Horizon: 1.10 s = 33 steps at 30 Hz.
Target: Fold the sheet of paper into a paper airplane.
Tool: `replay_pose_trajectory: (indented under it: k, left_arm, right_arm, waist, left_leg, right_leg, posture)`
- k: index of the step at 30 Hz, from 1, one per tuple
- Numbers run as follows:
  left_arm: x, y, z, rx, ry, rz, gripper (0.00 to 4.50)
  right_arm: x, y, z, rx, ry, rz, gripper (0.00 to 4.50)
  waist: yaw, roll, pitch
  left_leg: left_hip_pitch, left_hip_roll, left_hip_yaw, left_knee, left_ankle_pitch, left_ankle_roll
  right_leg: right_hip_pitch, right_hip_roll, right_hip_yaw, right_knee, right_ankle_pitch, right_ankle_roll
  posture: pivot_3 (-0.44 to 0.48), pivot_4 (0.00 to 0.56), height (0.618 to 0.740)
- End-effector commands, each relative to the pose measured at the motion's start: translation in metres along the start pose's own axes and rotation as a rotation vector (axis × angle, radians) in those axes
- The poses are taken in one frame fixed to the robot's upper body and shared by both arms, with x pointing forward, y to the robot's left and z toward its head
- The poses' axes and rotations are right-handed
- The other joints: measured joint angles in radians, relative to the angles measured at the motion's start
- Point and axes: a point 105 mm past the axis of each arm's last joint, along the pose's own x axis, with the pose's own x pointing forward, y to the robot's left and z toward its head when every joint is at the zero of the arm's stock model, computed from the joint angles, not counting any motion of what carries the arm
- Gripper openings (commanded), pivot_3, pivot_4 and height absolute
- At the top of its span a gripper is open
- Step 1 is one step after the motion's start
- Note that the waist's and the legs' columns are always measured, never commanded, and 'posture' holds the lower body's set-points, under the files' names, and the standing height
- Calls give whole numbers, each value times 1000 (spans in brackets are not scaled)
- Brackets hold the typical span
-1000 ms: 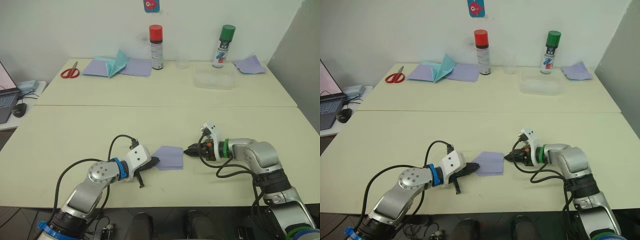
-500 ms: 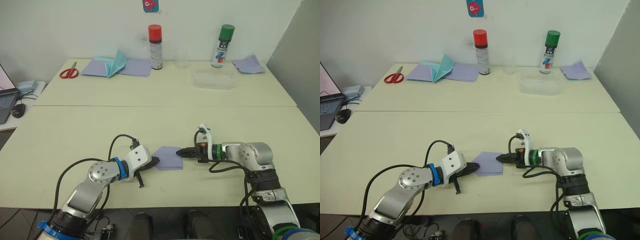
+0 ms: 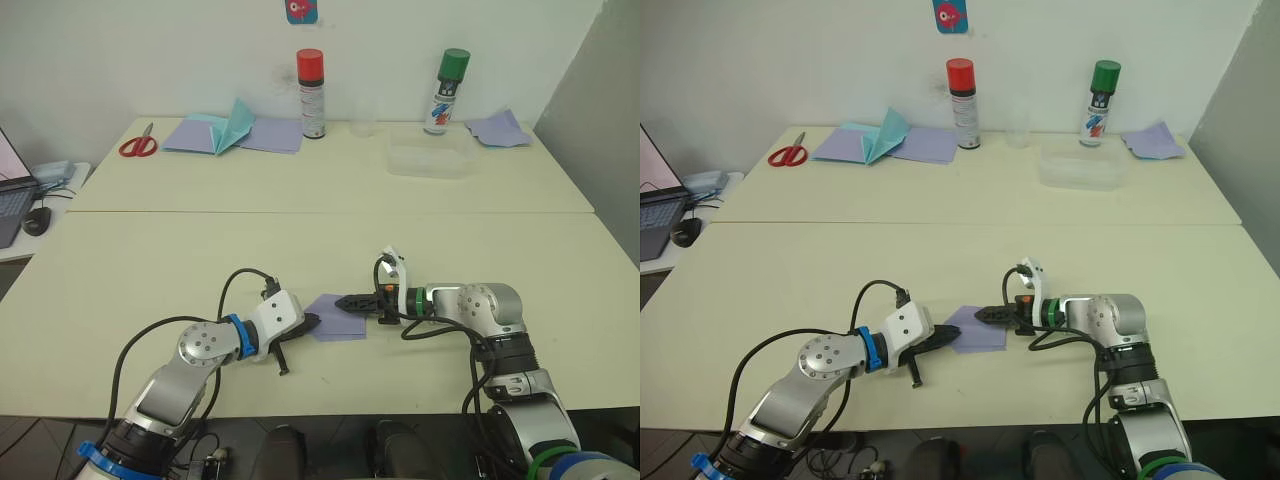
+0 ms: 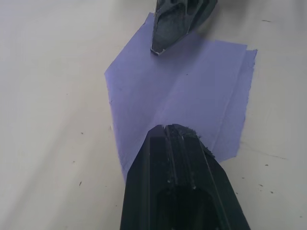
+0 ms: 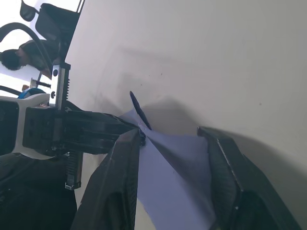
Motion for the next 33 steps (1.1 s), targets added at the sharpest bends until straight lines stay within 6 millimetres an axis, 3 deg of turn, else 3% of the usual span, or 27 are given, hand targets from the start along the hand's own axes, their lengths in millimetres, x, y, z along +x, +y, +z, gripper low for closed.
replay_pose_trajectory:
  k: [1,8,14,22,33]
  left_arm:
    - [4,-18,-38,-82,143,-52,0]
    - [5,-18,-38,-83,141,-54,0]
    - [7,-17,-38,-80,138,-54,0]
    - [10,-18,-36,-80,133,-62,0]
    - [11,-18,-36,-82,132,-62,0]
  right_arm:
    - [-4,12,11,-59,-15,58,1956]
    - [-6,22,20,-157,-21,111,1956]
    - [-5,26,28,-383,13,107,1956]
    - [11,18,24,-449,68,98,1956]
    - [18,16,20,-517,134,109,1956]
  waist:
    - [0,0,0]
    - [0,1,1]
    - [2,1,1]
    - [2,1,0]
    - [2,1,0]
  left_leg:
    - [0,0,0,0,0,0]
    - [0,0,0,-2,0,0]
    - [-1,-1,0,-5,0,0]
    - [-1,-2,3,-9,0,0]
    - [-4,-2,4,-9,0,0]
  right_leg:
    - [0,0,0,0,0,0]
    - [0,0,0,-2,0,0]
    - [1,0,-2,-10,2,3]
    - [1,0,-2,-12,6,10]
    - [1,2,-2,-11,6,10]
  posture:
    - [0,150,740]
    - [0,150,740]
    - [0,150,740]
    - [0,150,740]
    - [0,150,740]
